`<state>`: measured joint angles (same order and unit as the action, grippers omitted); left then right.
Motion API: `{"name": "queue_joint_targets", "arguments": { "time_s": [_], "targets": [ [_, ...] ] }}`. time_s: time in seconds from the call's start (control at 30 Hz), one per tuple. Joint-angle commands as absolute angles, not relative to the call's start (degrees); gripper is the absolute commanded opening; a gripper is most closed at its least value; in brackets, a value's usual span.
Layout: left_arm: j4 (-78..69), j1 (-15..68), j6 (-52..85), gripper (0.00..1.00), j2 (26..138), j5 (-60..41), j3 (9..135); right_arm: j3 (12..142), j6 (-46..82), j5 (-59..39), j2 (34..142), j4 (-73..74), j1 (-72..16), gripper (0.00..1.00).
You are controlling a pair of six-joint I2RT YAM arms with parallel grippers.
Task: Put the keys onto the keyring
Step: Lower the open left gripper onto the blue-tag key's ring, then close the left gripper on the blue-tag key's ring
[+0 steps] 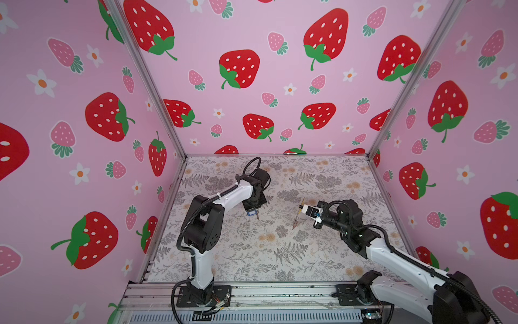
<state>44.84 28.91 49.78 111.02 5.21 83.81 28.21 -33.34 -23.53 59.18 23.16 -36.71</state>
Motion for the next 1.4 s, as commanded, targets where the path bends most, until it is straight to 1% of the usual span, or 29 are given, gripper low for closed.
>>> {"name": "queue_joint_targets", "arguments": {
  "time_s": [0.0,0.07,0.17,0.2,0.23,0.37,0.57,0.87,1.23,1.37],
  "targets": [
    [46.95,29.2,48.94,0.0,112.45,6.82,84.97,28.11,-32.78,-25.05,59.22,25.4,-36.91,0.0],
    [47.06,29.26,49.39,0.05,113.14,6.68,85.3,28.05,-32.76,-25.05,59.24,25.32,-36.96,0.0],
    [47.4,29.22,49.94,0.05,113.85,6.72,85.43,28.09,-32.8,-25.0,59.19,25.22,-36.91,0.0],
    [47.51,29.27,50.31,0.14,113.72,7.2,85.25,27.98,-32.81,-24.97,59.24,25.29,-36.91,0.0],
    [47.6,29.26,50.61,0.19,113.54,7.73,84.89,27.98,-32.91,-24.96,59.23,25.23,-36.92,0.0],
    [45.45,29.14,52.34,0.25,111.46,8.31,82.16,27.87,-33.12,-24.79,59.23,25.29,-36.91,0.0],
    [42.48,28.24,53.8,0.25,113.08,4.34,81.6,27.86,-33.08,-24.88,59.24,25.22,-36.91,0.0],
    [41.48,27.77,54.23,0.22,114.43,4.05,81.16,27.86,-33.2,-24.7,59.04,24.96,-36.91,0.0],
    [40.43,27.15,54.74,0.22,113.99,4.22,79.71,27.86,-33.18,-24.7,59.34,25.04,-36.91,0.0],
    [39.69,27.06,54.71,0.19,114.16,4.31,79.49,28.04,-33.22,-24.7,59.53,25.05,-36.91,0.0]
  ]
}}
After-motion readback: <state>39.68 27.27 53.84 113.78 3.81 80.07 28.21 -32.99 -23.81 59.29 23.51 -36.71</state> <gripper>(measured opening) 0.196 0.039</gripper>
